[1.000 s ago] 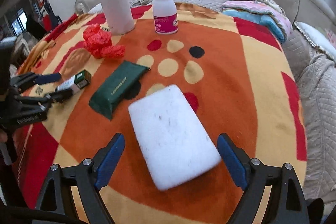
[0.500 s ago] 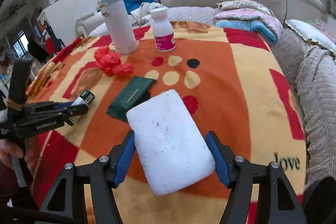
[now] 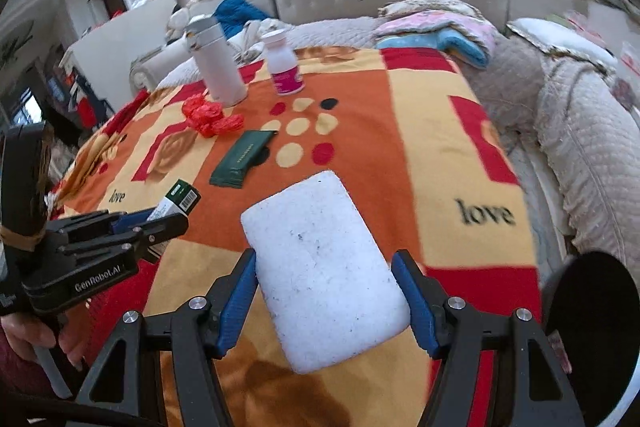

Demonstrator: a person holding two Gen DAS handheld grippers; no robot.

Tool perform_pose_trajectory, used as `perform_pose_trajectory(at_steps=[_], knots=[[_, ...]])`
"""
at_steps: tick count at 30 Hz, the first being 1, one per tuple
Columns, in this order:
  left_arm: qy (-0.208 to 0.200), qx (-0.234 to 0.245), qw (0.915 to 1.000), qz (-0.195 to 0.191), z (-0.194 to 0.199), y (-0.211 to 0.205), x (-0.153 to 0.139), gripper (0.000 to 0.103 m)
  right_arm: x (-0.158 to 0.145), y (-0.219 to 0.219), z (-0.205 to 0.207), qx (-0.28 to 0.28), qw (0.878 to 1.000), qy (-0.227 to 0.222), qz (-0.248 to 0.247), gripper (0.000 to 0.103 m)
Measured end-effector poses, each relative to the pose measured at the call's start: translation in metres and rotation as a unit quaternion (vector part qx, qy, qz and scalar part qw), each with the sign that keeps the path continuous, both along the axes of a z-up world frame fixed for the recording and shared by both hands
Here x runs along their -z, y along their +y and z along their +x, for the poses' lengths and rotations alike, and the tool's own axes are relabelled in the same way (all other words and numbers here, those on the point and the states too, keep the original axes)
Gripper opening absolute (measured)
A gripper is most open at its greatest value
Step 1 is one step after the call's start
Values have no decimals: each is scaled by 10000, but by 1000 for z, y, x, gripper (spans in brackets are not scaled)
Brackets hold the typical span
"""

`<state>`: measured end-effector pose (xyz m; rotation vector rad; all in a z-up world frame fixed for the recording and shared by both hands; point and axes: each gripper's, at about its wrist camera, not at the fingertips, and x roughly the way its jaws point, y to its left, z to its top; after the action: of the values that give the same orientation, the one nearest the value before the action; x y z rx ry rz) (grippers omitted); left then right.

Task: Collect trash
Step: 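Carry the medicine box and white sponge over the black bin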

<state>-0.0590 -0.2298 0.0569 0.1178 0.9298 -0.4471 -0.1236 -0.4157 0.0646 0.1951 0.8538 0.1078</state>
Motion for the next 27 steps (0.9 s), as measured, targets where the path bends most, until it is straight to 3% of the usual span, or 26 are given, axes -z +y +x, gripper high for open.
perform_pose_trajectory(at_steps=[13,27], knots=[[-171,670,9976,104,-33,-87,-12,22,-7,-77,-53,847,9964,-65,-7,66],[0,1329,9911,22,-54,-169,-8,22,4,-158,-94,1708,9852,18,108,66]])
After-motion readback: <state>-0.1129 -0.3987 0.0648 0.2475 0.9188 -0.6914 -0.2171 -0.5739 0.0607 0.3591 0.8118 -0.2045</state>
